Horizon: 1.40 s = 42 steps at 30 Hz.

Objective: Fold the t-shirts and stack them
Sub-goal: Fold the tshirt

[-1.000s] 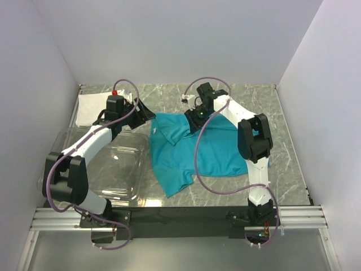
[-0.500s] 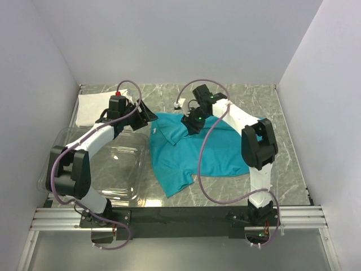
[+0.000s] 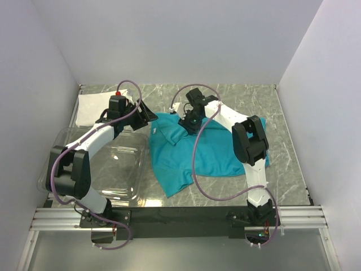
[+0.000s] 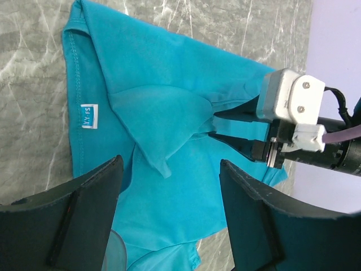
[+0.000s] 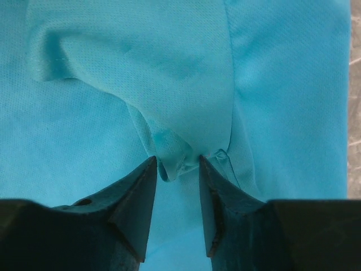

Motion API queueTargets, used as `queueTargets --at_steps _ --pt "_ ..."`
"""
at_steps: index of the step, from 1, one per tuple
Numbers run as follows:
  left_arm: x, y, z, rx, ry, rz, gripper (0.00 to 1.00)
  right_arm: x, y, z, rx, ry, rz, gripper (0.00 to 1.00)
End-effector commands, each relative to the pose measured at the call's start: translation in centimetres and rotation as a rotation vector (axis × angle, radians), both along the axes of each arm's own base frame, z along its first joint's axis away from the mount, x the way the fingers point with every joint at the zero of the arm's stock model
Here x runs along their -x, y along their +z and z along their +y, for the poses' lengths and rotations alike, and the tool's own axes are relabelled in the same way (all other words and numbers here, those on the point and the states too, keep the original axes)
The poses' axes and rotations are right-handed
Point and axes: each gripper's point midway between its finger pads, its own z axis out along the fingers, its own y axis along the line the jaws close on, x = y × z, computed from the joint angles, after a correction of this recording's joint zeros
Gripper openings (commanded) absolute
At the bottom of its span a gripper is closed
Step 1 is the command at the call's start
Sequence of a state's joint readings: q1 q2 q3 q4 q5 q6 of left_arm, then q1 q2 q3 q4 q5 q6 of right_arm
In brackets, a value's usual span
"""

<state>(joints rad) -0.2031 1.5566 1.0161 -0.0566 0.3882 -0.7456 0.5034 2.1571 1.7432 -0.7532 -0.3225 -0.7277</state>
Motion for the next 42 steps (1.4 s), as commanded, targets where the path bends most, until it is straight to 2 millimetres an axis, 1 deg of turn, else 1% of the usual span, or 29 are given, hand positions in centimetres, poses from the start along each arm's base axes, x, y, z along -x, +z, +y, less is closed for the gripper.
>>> queueTargets --at_steps 1,3,4,7,8,9,11,15,18,20,21,22,24,25,26,28,29,30,32,33,34,35,36,37,38,39,40,41,42 --pt "-0.2 1.8 -0.2 0.017 -0.021 -0.064 0.74 -0.7 0.6 1.3 -0.010 0.021 -0.037 0.34" --pt "-0.2 1.7 -0.2 0.014 -0.021 -0.063 0.74 -0.3 0.9 1.5 -0.022 0.024 -0.023 0.19" --pt "-0.2 1.7 -0.1 0.011 -0.019 -0.061 0.74 -0.2 1.7 1.6 -0.039 0.029 -0.029 0.12" --pt "-0.1 1.5 0.1 0.005 -0.017 -0.057 0.74 0.7 3.5 1.4 -0.083 0.046 -0.030 0.05" --pt "-0.1 1.5 0.1 0.005 -0.016 -0.057 0.74 1.7 3.9 1.1 -0.111 0.078 0.013 0.04" --pt "-0.1 1.3 0.1 0.005 -0.017 -0.054 0.74 2.1 4.8 1.1 -0.131 0.090 0.020 0.04" --pt "-0.1 1.2 0.1 0.009 -0.017 -0.052 0.74 2.8 5.2 1.1 -0.167 0.102 0.060 0.00" --pt "-0.2 1.1 0.0 0.020 -0.022 -0.048 0.74 3.5 4.9 0.2 -0.187 0.070 0.167 0.00" --pt "-0.3 1.1 -0.1 0.017 -0.026 -0.049 0.74 3.3 4.1 -1.2 -0.172 0.030 0.197 0.00" --pt "-0.5 1.1 0.0 0.012 -0.029 -0.050 0.74 3.0 3.6 -1.8 -0.157 0.011 0.187 0.08" --pt "-0.6 1.1 -0.1 0.012 -0.033 -0.047 0.74 3.1 3.4 -2.1 -0.147 0.005 0.188 0.15" --pt "-0.8 0.6 -0.1 0.008 -0.034 -0.031 0.74 3.1 3.3 -2.4 -0.129 0.000 0.177 0.31" --pt "-1.4 0.9 -0.2 0.006 -0.037 -0.035 0.74 3.2 3.3 -2.8 -0.119 -0.002 0.163 0.44" --pt "-1.6 0.4 -0.3 0.003 -0.037 -0.019 0.74 3.1 3.5 -3.1 -0.118 -0.012 0.153 0.47" --pt "-2.3 1.1 -0.4 0.005 -0.036 -0.034 0.74 3.0 4.1 -3.3 -0.130 -0.019 0.138 0.48" --pt "-3.1 0.3 -0.4 -0.006 -0.025 -0.006 0.73 3.2 5.1 -3.3 -0.173 -0.020 0.148 0.49" --pt "-4.0 1.1 -0.5 -0.002 -0.021 -0.022 0.72 2.8 5.6 -3.8 -0.193 -0.049 0.147 0.49" --pt "-4.5 0.2 -0.6 -0.007 -0.020 0.002 0.70 2.7 6.3 -3.9 -0.216 -0.062 0.140 0.49" --pt "-5.9 0.9 -0.9 0.005 -0.015 -0.001 0.64 2.2 7.4 -4.1 -0.289 -0.105 0.146 0.48" --pt "-6.5 -0.3 -1.1 0.007 -0.012 0.028 0.61 1.8 7.9 -4.9 -0.316 -0.139 0.145 0.46" --pt "-7.4 0.4 -1.4 0.023 -0.008 0.019 0.58 1.6 8.1 -5.0 -0.330 -0.159 0.149 0.45" --pt "-7.8 0.1 -1.7 0.034 -0.014 0.028 0.52 1.4 8.1 -4.9 -0.346 -0.197 0.164 0.44" --pt "-8.3 -1.4 -1.8 0.037 -0.011 0.065 0.49 1.3 8.1 -4.8 -0.355 -0.221 0.172 0.42" --pt "-8.8 -1.7 -2.1 0.046 -0.016 0.071 0.45 1.4 8.0 -4.6 -0.367 -0.239 0.189 0.40" --pt "-9.5 -1.1 -2.6 0.068 -0.027 0.065 0.37 0.9 8.3 -4.1 -0.399 -0.291 0.199 0.40" --pt "-9.7 -2.7 -2.7 0.067 -0.030 0.108 0.34 0.9 8.3 -3.9 -0.415 -0.329 0.214 0.37" --pt "-10.5 -2.2 -2.9 0.073 -0.031 0.099 0.31 0.7 8.4 -3.5 -0.437 -0.358 0.227 0.34" --pt "-10.7 -2.6 -3.1 0.077 -0.035 0.110 0.24 0.6 8.5 -3.0 -0.474 -0.407 0.260 0.30" --pt "-10.7 -3.7 -3.4 0.083 -0.050 0.142 0.20 0.6 8.4 -2.4 -0.495 -0.421 0.288 0.25"
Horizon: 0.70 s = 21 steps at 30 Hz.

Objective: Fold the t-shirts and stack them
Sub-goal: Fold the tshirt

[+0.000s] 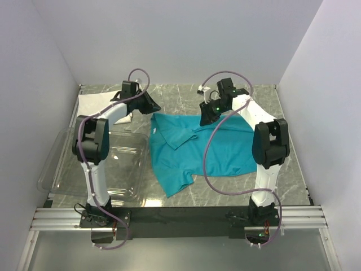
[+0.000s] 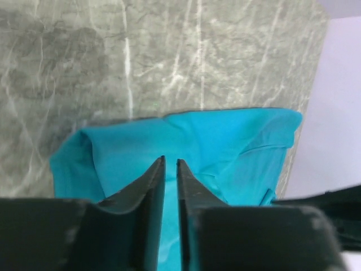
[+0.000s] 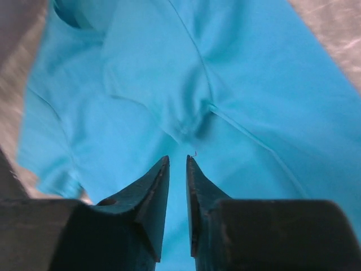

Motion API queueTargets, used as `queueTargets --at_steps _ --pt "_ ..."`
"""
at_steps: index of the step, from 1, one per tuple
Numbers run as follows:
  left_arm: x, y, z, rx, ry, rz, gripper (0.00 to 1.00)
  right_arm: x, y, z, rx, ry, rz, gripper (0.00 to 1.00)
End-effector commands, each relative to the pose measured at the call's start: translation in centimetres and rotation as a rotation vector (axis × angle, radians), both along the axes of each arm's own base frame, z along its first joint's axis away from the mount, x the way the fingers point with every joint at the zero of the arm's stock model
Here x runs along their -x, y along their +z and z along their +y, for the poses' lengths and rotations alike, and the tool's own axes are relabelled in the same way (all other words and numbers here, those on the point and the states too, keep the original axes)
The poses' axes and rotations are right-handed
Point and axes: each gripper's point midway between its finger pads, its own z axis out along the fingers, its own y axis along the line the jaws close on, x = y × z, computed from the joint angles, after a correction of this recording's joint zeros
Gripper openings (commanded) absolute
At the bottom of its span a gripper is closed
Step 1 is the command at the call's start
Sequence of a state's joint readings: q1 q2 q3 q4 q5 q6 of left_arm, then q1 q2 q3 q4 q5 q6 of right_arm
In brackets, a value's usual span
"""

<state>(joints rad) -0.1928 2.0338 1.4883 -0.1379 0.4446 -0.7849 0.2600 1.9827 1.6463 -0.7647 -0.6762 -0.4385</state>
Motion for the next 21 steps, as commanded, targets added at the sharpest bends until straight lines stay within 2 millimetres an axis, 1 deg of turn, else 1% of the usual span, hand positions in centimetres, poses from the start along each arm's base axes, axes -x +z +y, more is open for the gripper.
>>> queueTargets --at_steps 1,2,3,4,5,6,7,8,10,12,17,21 --pt "-1.0 0.3 -1.1 0.048 -0.038 0.023 0.18 0.6 1.3 3.9 -0.128 -0.087 0.093 0.25" --pt "-1.1 0.1 -1.1 0.053 -0.041 0.031 0.17 0.4 0.5 4.6 -0.117 -0.089 0.109 0.24" --pt "-1.1 -0.6 -1.4 0.053 -0.046 0.045 0.16 0.3 -0.1 5.2 -0.094 -0.099 0.117 0.23" --pt "-1.3 -0.7 -1.3 0.052 -0.044 0.052 0.16 0.6 -0.6 6.4 -0.086 -0.096 0.138 0.23" --pt "-1.3 -0.9 -1.4 0.049 -0.047 0.058 0.16 0.3 -1.7 6.9 -0.065 -0.105 0.165 0.22" --pt "-1.3 -1.6 -1.2 0.042 -0.041 0.072 0.16 -0.2 -2.4 6.8 -0.036 -0.129 0.168 0.22" --pt "-1.3 -1.7 -1.2 0.038 -0.043 0.081 0.17 -0.3 -3.0 7.0 -0.024 -0.152 0.187 0.22" --pt "-1.3 -2.3 -1.2 0.036 -0.044 0.097 0.17 -0.4 -3.9 7.0 -0.012 -0.162 0.206 0.20" --pt "-1.5 -2.4 -1.3 0.033 -0.047 0.105 0.17 -0.7 -5.0 6.3 0.038 -0.201 0.203 0.18" --pt "-1.4 -3.4 -1.2 0.026 -0.046 0.135 0.17 -0.4 -5.9 5.7 0.063 -0.204 0.216 0.18" --pt "-1.7 -4.2 -1.3 0.020 -0.039 0.163 0.18 1.2 -8.3 4.7 0.142 -0.206 0.268 0.17" --pt "-1.9 -5.2 -1.3 0.012 -0.033 0.190 0.18 2.1 -8.7 4.7 0.142 -0.191 0.301 0.17"
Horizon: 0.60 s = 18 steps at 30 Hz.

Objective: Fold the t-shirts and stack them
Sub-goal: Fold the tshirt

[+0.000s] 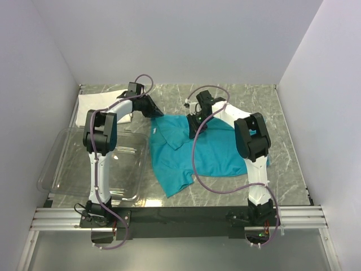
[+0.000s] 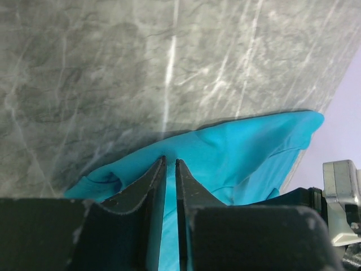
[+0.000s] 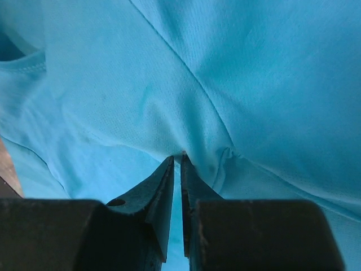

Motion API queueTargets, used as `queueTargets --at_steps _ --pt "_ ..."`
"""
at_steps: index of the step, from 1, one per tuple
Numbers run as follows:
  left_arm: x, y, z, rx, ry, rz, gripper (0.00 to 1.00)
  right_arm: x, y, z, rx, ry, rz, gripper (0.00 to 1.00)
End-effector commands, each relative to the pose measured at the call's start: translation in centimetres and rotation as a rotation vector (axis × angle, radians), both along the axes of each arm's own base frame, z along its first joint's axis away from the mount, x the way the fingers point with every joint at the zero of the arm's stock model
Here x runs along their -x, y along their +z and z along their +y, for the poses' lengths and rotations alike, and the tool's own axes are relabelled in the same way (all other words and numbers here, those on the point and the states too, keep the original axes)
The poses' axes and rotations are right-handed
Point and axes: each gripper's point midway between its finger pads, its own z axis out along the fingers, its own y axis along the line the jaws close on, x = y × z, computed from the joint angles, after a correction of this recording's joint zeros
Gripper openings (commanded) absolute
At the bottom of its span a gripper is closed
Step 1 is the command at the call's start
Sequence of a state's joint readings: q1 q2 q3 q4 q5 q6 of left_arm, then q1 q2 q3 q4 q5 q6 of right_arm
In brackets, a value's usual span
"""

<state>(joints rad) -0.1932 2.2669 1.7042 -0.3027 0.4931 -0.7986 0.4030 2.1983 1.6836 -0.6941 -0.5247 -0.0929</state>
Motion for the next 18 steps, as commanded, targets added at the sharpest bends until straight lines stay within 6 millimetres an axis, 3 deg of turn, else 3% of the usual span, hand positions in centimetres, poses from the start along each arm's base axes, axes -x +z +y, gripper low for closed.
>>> queueTargets --at_steps 1,4,5,7,8,10,11,12,14,15,16,18 --pt "-0.7 0.7 -0.3 0.008 -0.005 -0.003 0.18 0.8 -0.2 -0.2 0.012 0.003 0.031 0.17" --pt "-1.1 1.0 -0.3 0.013 -0.010 -0.016 0.18 0.8 1.9 0.3 -0.042 0.077 -0.007 0.21" --pt "-1.3 1.4 -0.4 0.016 -0.011 -0.028 0.20 0.7 4.1 0.5 -0.071 0.108 -0.044 0.26" --pt "-2.3 3.8 -0.4 0.020 -0.012 -0.119 0.27 1.1 7.2 0.8 -0.152 0.246 -0.125 0.33" --pt "-2.8 5.2 -0.5 0.023 -0.015 -0.168 0.34 1.7 10.1 0.5 -0.175 0.282 -0.173 0.40" --pt "-3.4 9.7 -0.4 0.018 -0.037 -0.310 0.43 2.6 13.2 0.0 -0.231 0.416 -0.285 0.47" --pt "-4.0 12.0 -0.5 0.018 -0.040 -0.400 0.53 3.9 15.2 -1.3 -0.231 0.442 -0.319 0.50" --pt "-3.6 15.9 -0.4 0.021 -0.046 -0.496 0.56 4.6 15.8 -2.1 -0.226 0.473 -0.350 0.51" --pt "-3.1 19.0 0.0 -0.014 -0.075 -0.650 0.63 6.7 16.4 -5.3 -0.196 0.546 -0.443 0.54" --pt "-1.9 23.2 0.2 -0.018 -0.087 -0.765 0.65 7.6 16.2 -6.4 -0.186 0.568 -0.469 0.55" --pt "-0.8 22.5 0.5 -0.065 -0.121 -0.802 0.69 9.2 14.3 -7.9 -0.168 0.624 -0.472 0.57" --pt "2.3 25.0 0.7 -0.120 -0.167 -0.927 0.75 10.2 14.4 -11.6 -0.084 0.590 -0.521 0.58"
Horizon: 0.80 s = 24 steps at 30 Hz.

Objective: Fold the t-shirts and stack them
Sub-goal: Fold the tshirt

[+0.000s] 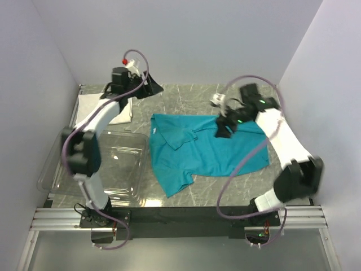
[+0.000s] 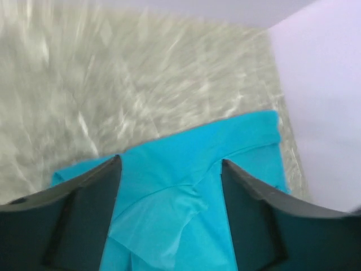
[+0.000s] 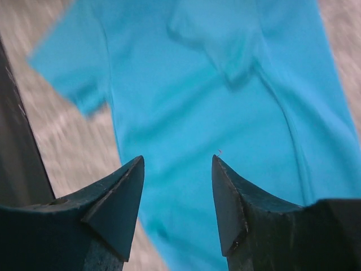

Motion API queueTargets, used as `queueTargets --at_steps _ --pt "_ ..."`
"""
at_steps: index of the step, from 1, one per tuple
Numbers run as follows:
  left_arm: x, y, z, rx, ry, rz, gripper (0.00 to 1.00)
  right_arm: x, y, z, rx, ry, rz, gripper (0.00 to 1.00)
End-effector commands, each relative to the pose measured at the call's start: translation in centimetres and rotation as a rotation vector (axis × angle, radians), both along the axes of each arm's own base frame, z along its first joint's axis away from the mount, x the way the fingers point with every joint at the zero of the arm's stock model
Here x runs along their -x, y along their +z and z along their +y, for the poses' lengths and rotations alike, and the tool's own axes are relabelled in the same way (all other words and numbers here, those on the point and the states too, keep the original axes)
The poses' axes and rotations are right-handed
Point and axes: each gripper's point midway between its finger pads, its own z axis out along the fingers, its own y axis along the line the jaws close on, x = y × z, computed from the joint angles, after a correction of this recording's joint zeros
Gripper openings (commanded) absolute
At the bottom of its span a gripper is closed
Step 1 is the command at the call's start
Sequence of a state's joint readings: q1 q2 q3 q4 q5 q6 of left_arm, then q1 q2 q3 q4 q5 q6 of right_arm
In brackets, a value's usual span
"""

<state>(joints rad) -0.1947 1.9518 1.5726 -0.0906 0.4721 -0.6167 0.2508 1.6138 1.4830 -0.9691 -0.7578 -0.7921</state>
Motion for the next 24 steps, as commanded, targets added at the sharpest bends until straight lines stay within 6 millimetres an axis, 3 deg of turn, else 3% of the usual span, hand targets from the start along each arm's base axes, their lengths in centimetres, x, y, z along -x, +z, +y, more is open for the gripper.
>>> queueTargets --at_steps 1,2,3,6,7,8,9,10,11,13,14,17,24 --pt "3.8 11.3 0.3 -0.143 -0.094 -0.498 0.78 3.6 -2.1 -5.7 0.103 0.094 -0.079 0.58" --pt "6.0 13.8 0.1 -0.164 -0.111 -0.579 0.83 5.2 -2.6 -7.2 0.125 0.069 -0.061 0.59" --pt "7.4 11.5 0.3 -0.200 -0.134 -0.552 0.87 5.3 -2.8 -9.4 0.140 0.005 -0.059 0.58" --pt "11.5 11.0 0.9 -0.257 -0.196 -0.576 0.94 7.9 -4.1 -13.3 0.230 -0.052 -0.072 0.58" --pt "12.7 8.6 1.2 -0.278 -0.221 -0.536 0.95 9.1 -5.5 -14.5 0.256 -0.069 -0.046 0.58" --pt "14.1 8.8 1.3 -0.280 -0.234 -0.547 0.95 9.8 -5.6 -15.3 0.288 -0.081 -0.057 0.58" --pt "15.9 6.4 0.9 -0.284 -0.284 -0.489 0.95 10.5 -6.2 -16.0 0.315 -0.089 -0.047 0.58" --pt "17.3 5.5 0.7 -0.294 -0.320 -0.471 0.95 11.5 -7.3 -16.6 0.323 -0.098 -0.020 0.58" --pt "19.3 6.0 -0.5 -0.289 -0.366 -0.500 0.95 12.0 -7.5 -16.8 0.326 -0.105 -0.024 0.58" --pt "22.3 3.9 -1.8 -0.318 -0.449 -0.474 0.94 12.9 -8.6 -17.1 0.332 -0.114 -0.015 0.58" --pt "24.3 3.5 -3.5 -0.326 -0.514 -0.472 0.94 13.0 -9.0 -17.2 0.332 -0.120 -0.013 0.58" --pt "27.5 0.2 -4.8 -0.415 -0.611 -0.363 0.91 13.3 -9.9 -17.3 0.316 -0.136 0.010 0.58" --pt "32.8 -4.4 -5.5 -0.430 -0.646 -0.101 0.86 12.9 -10.2 -17.0 0.259 -0.186 0.050 0.57"
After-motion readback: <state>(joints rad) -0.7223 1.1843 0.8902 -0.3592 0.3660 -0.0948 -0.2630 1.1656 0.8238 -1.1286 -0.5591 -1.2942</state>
